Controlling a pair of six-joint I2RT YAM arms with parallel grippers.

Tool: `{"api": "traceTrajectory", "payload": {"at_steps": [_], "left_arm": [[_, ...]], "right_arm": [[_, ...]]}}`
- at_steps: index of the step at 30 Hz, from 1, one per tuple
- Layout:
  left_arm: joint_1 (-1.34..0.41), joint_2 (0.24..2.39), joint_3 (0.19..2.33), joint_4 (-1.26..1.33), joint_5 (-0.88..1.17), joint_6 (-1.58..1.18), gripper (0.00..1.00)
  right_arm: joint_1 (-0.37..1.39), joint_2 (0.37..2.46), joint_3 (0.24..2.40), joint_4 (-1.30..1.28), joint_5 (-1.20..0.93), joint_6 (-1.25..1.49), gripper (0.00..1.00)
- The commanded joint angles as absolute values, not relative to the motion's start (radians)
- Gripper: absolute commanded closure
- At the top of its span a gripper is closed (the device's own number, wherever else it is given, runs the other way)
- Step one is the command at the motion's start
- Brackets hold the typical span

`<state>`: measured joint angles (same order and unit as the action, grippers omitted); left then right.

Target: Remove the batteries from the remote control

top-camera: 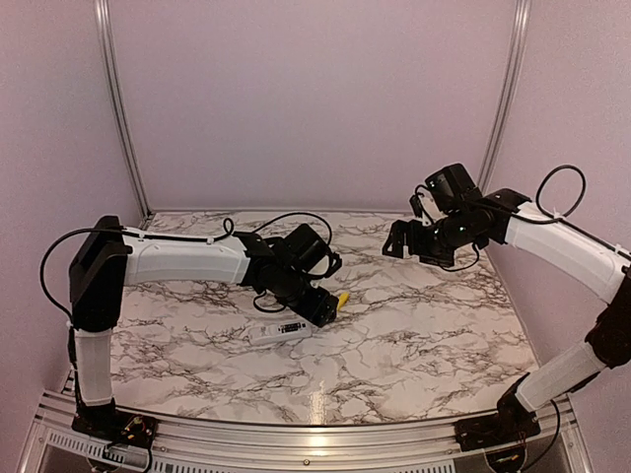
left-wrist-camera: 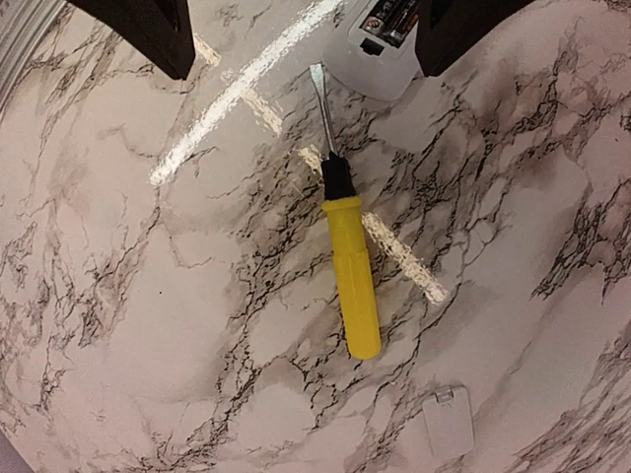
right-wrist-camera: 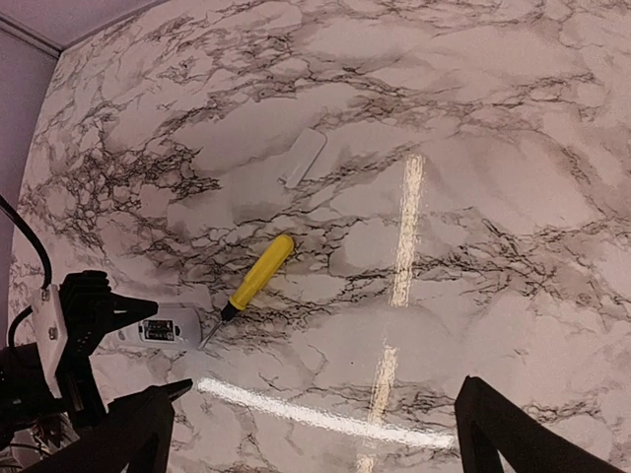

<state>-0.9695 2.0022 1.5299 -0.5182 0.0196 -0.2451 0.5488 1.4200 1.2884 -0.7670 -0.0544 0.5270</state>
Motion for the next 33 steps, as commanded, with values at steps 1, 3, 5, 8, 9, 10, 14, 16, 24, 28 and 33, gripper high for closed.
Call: {"api": "traceTrajectory", "payload": {"at_steps": [1,3,5,8,9,10,14,16,24,28,33], "left_arm": [[-0.996,2.087,1.637,-0.566,-0.047,-0.220,0.21],[-1.000,2.116,1.666,-0.569,-0.069,-0.219,0.23],[-1.000,2.140,1.689,-0.569,-0.082,-0.215,0.26],[-1.000,2.172,1.713,-0.573,-0.091,-0.196,0.28],[-1.000,2.184,1.720,-0.575,-0.092,-0.187,0.30],[-1.000,2.194,1.728,-0.577,-0.095,-0.180,0.31],[-1.000,2.234,1.759,-0.584,-0.114,-0.155,0.39],[-1.000,2.252,1.773,-0.586,-0.120,-0.145,0.42],[-1.000,2.296,1.779,-0.588,-0.138,-0.146,0.50],[-1.000,2.312,1.780,-0.587,-0.147,-0.149,0.56],[-1.000,2.319,1.770,-0.586,-0.143,-0.151,0.63]], "right_arm": [[0.541,1.391,1.286,-0.822,-0.023,0.542,0.02],[0.541,1.386,1.282,-0.825,-0.029,0.540,0.02],[0.541,1.381,1.282,-0.831,-0.029,0.538,0.02],[0.542,1.373,1.279,-0.839,-0.029,0.538,0.03],[0.542,1.370,1.279,-0.840,-0.028,0.540,0.03],[0.541,1.368,1.277,-0.842,-0.028,0.540,0.03],[0.541,1.357,1.272,-0.849,-0.031,0.541,0.03],[0.543,1.353,1.269,-0.854,-0.035,0.541,0.04],[0.541,1.356,1.270,-0.859,-0.051,0.529,0.05],[0.541,1.372,1.286,-0.864,-0.059,0.520,0.05],[0.542,1.391,1.305,-0.871,-0.063,0.510,0.05]]}}
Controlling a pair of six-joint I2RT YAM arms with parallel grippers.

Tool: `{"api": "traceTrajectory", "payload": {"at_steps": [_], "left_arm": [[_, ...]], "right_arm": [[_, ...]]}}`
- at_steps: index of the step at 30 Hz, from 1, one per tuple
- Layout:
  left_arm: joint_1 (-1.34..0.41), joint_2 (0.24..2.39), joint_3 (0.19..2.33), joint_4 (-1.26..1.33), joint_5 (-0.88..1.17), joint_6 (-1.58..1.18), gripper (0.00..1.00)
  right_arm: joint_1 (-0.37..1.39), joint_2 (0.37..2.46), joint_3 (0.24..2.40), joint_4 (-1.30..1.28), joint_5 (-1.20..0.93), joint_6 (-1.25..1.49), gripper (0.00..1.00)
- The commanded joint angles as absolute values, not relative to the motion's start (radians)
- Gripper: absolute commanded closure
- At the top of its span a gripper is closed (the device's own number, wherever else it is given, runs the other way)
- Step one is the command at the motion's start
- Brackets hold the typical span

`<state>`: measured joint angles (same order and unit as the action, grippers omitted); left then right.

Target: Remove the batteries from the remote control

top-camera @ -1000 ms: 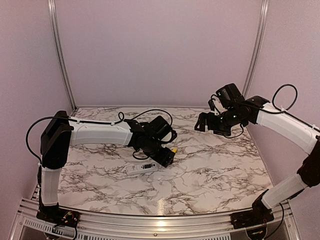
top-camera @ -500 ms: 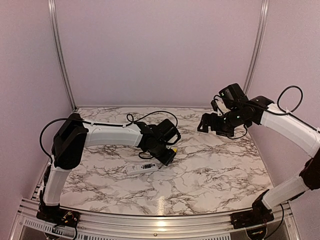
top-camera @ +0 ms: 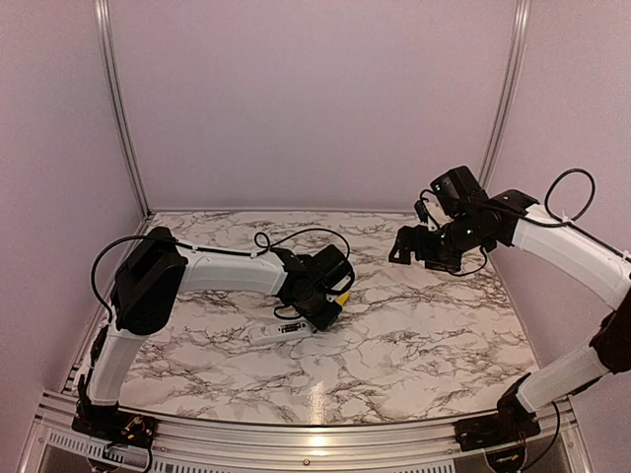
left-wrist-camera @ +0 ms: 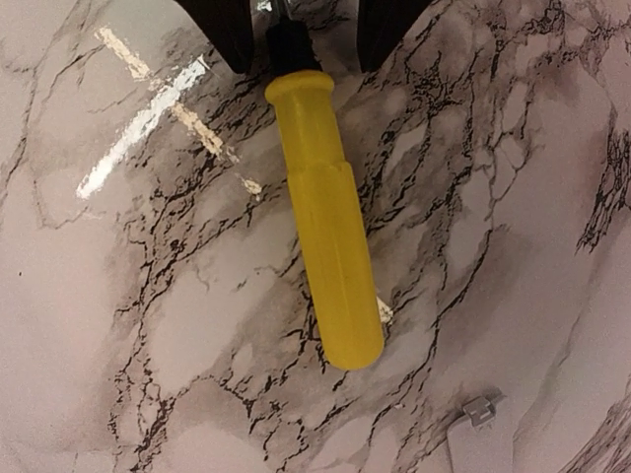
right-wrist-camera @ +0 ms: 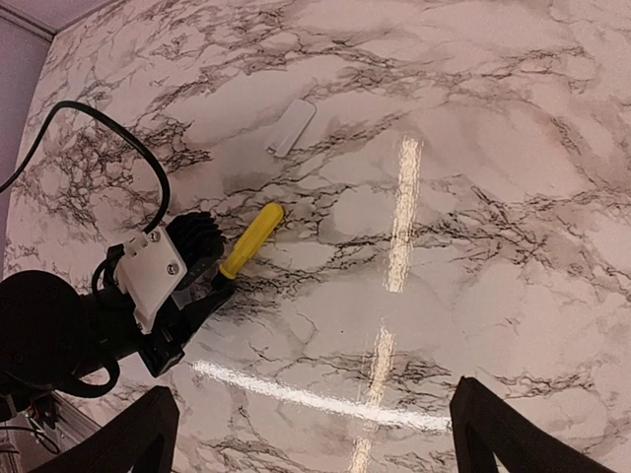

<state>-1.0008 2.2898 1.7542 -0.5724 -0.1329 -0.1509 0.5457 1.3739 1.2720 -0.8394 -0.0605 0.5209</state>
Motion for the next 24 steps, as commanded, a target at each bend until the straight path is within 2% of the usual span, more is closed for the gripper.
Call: {"api": "traceTrajectory", "payload": {"at_steps": [1,6,11,19,24], "left_arm": [[-1.000,2.321,1.766,-0.585,-0.142,-0.153,0.63],[-1.000,2.333,1.758,-0.577,-0.135,-0.153,0.69],[-1.000,2.334,1.759,-0.568,-0.137,-0.149,0.83],[-1.000,2.292,1.758,-0.566,-0.139,-0.147,0.99],[-1.000,2.248,1.755,-0.566,-0.135,-0.144,1.00]], "right_arm": [[0.541,1.392,1.307,-0.871,-0.063,0.510,0.05],[0.541,1.394,1.302,-0.871,-0.066,0.506,0.05],[0.541,1.400,1.305,-0.875,-0.063,0.500,0.05],[0.526,1.397,1.310,-0.878,-0.055,0.484,0.05],[0.513,1.380,1.308,-0.885,-0.044,0.473,0.05]]}}
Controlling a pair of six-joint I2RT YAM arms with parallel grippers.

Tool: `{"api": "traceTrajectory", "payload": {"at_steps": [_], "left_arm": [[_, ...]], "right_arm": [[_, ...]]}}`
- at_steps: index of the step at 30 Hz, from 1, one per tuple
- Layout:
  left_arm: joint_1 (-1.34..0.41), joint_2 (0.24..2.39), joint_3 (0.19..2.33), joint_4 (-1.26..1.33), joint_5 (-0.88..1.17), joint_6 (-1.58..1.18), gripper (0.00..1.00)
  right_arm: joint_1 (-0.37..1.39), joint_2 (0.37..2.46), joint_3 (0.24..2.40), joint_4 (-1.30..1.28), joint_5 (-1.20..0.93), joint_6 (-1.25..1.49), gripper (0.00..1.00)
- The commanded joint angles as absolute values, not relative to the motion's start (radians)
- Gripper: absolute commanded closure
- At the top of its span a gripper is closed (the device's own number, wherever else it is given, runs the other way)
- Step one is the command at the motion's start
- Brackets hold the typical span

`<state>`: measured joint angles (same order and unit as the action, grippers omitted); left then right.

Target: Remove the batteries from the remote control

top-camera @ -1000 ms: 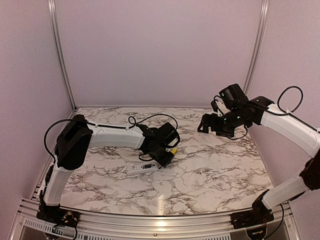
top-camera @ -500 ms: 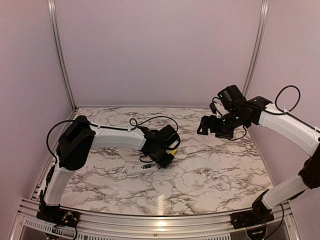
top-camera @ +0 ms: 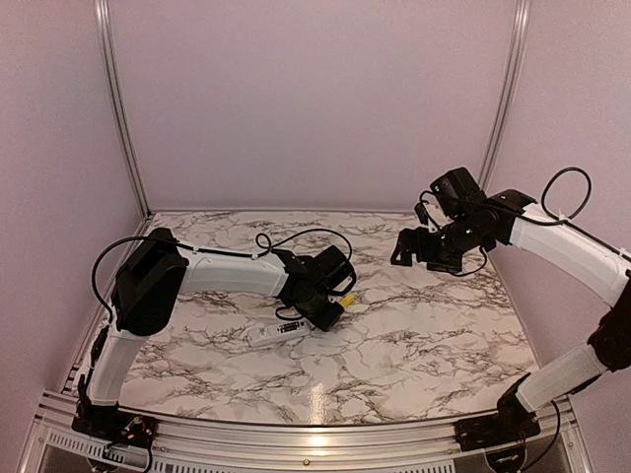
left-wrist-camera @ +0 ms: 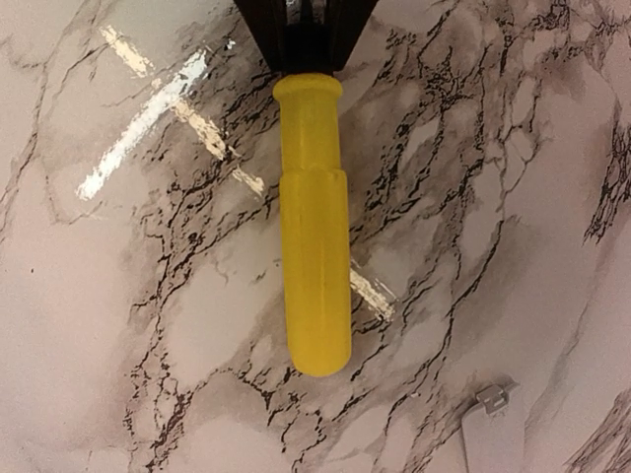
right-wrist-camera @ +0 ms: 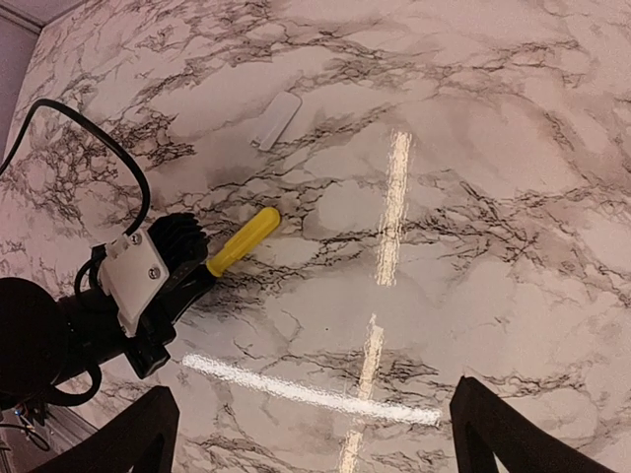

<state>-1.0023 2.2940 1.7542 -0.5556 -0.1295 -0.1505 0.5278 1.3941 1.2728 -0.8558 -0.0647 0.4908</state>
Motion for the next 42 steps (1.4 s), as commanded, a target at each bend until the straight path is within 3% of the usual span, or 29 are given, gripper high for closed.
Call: {"api": "traceTrajectory", "payload": {"at_steps": [1,22,32,42], "left_arm": [[-1.000,2.239,1.755,-0.567,-0.134,-0.143,1.00],[-1.000,2.043,1.703,-0.574,-0.033,-0.061,1.00],[-1.000,1.878,1.569,-0.476,0.117,0.087,1.00],[-1.000,1.763,1.476,-0.377,0.223,0.226,1.00]], "right_arm": [[0.511,1.377,1.308,-0.886,-0.041,0.471,0.05],[0.501,1.320,1.329,-0.870,-0.098,0.484,0.04],[0.470,1.309,1.323,-0.824,-0.366,0.506,0.04],[0.463,1.309,1.269,-0.685,-0.777,0.610,0.06]]}}
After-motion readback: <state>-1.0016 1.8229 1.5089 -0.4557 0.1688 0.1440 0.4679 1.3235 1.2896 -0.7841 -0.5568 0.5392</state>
